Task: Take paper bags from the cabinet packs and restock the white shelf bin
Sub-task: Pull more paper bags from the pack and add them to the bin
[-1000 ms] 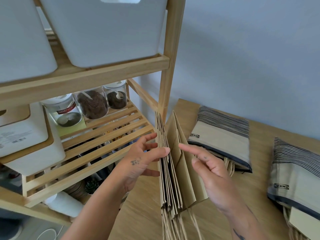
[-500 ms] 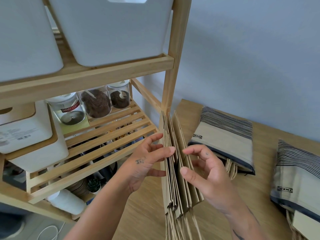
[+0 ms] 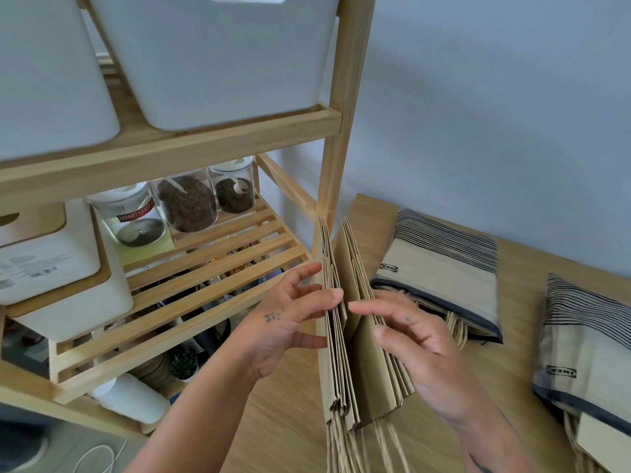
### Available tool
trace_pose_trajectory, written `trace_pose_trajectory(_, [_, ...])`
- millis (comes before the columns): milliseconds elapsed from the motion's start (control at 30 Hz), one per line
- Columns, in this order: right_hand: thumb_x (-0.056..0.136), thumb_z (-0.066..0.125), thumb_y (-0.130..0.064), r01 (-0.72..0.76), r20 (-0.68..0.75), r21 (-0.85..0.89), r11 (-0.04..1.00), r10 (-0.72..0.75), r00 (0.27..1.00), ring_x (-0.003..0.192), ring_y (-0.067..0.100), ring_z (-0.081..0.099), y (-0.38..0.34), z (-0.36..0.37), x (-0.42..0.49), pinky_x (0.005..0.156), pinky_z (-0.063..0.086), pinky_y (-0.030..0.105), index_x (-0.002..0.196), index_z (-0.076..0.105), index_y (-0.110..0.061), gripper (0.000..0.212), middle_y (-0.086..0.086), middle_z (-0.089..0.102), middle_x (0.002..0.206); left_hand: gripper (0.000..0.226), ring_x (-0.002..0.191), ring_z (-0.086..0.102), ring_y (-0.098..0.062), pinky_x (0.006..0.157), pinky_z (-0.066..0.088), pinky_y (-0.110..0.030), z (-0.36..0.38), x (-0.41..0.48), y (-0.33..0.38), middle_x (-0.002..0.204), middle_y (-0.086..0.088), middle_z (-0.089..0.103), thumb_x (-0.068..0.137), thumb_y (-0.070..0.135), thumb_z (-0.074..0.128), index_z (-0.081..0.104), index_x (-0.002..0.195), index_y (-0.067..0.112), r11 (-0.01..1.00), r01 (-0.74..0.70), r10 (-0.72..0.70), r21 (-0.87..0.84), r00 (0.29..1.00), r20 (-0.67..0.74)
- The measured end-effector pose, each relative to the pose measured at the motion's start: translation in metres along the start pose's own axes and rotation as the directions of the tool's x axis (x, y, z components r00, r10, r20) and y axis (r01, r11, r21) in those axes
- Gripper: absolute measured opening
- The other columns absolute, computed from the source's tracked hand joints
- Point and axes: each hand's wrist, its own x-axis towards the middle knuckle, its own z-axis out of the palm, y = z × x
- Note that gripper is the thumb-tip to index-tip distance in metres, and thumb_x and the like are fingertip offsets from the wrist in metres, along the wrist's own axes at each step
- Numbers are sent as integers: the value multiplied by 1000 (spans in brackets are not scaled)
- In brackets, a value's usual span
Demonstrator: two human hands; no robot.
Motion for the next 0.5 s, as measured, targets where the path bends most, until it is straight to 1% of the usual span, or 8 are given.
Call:
trace_pose_trajectory(67, [80, 47, -6, 2, 30, 20, 1000, -3, 1000, 108, -11, 54, -1, 1, 1, 85, 38, 1, 92, 75, -34, 41, -25, 62, 108, 80, 115, 54, -27, 65, 55, -35, 0, 1, 0, 127, -10, 56, 49, 40, 82, 52, 123, 36, 1000, -4, 4, 4, 1000, 3])
trace_pose_trajectory(133, [80, 46, -6, -3, 51, 19, 1000, 2, 999, 112, -12, 51, -2, 1, 0, 87, 37, 1, 89, 75, -35, 42, -28, 61, 110, 79, 113, 57, -25, 65, 55, -35, 1, 1, 0, 123, -10, 60, 49, 39, 82, 52, 123, 35, 1000, -11, 11, 5, 1000, 7])
trace_pose_trajectory(300, [80, 46, -7, -4, 50, 7, 1000, 4, 999, 114, -11, 50, -1, 0, 0, 88, 36, 1, 84, 76, -35, 42, -26, 60, 111, 78, 103, 62, -19, 63, 54, -32, 1, 0, 1, 114, -5, 65, 50, 38, 81, 52, 123, 35, 1000, -17, 17, -11, 1000, 16])
trace_pose_trajectory(433, [80, 46, -8, -14, 35, 9, 1000, 14, 999, 113, -10, 51, 0, -4, -1, 87, 37, 2, 83, 77, -35, 41, -26, 61, 111, 67, 97, 64, -16, 63, 55, -32, 0, 0, 0, 110, -5, 65, 61, 31, 79, 52, 123, 34, 999, -23, 24, -24, 999, 25])
trace_pose_trajectory(500, [81, 46, -8, -11, 35, 3, 1000, 11, 999, 114, -10, 50, 0, -4, -2, 88, 37, 2, 84, 76, -36, 41, -26, 60, 112, 65, 98, 65, -17, 63, 55, -33, 0, 1, 0, 111, -6, 66, 62, 30, 77, 52, 123, 34, 999, -24, 25, -26, 999, 30])
